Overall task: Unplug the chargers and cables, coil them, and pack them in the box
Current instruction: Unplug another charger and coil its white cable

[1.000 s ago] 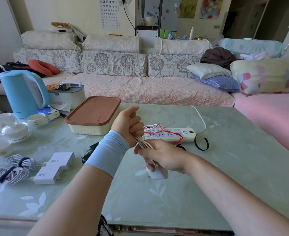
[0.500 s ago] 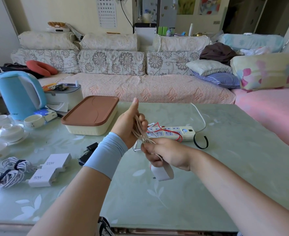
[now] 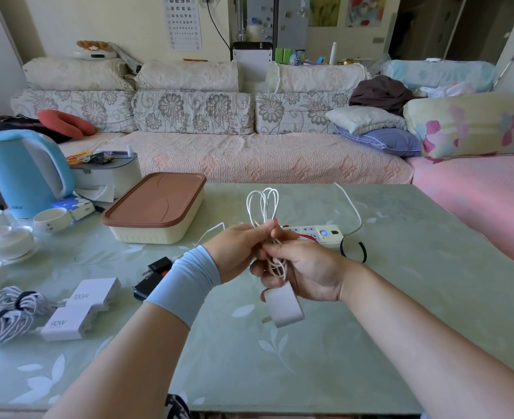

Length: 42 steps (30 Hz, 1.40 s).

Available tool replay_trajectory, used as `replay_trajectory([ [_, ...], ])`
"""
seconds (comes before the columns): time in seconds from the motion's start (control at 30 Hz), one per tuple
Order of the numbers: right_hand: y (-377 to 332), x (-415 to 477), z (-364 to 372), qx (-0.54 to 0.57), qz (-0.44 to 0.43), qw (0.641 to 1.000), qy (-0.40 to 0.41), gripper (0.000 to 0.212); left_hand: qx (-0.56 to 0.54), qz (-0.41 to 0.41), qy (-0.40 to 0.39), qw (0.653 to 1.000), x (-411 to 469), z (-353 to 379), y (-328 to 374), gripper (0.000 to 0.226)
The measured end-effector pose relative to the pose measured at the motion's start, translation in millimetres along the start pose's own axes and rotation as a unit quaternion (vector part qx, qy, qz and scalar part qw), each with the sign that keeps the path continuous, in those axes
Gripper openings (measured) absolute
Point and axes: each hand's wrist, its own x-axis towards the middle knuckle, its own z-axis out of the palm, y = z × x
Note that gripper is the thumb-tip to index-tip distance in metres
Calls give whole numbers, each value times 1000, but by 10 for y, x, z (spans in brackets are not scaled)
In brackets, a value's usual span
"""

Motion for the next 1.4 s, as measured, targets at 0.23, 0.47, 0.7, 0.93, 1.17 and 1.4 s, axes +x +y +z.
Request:
replay_trajectory([
  [0.23, 14, 41, -206, -21, 35, 998, 39, 34, -252, 28, 46, 966, 60, -121, 74, 39],
  [0.47, 109, 75, -411, -432, 38, 863, 260, 24, -200, -52, 36, 978, 9, -182, 11, 31],
  [0.7, 284, 102, -536, -725, 74, 651, 214, 20, -144, -132, 34, 980, 3, -217, -38, 31],
  [0.93, 263, 131, -585, -602, 53, 760, 239, 8, -57, -124, 122, 983, 73, -188, -110, 29],
  [1.17, 60, -53, -319, -224, -107, 946, 210, 16, 58, -122, 109, 985, 74, -145, -122, 35],
  [1.4, -24, -78, -305, -93, -169, 960, 202, 18, 63, -70, 52, 994, 54, -64, -90, 32],
])
